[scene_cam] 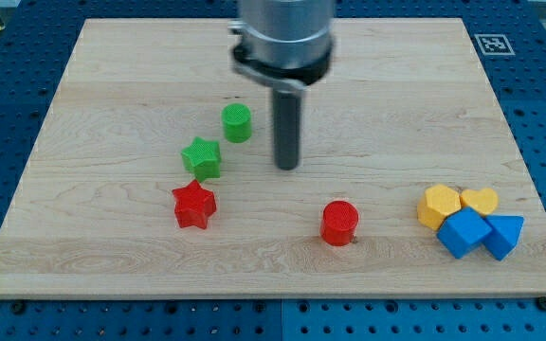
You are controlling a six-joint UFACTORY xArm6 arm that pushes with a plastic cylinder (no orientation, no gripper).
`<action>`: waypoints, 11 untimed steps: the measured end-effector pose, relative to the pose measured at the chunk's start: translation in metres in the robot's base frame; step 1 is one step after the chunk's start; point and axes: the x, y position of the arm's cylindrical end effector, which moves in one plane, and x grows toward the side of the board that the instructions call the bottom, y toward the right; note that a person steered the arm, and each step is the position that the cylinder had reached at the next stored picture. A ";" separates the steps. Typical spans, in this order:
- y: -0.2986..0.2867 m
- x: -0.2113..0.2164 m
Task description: Move the green circle slightly above the green star
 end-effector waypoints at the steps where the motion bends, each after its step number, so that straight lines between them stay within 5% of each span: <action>1: 0.019 -0.036; 8: -0.095 -0.054; 11: -0.034 -0.022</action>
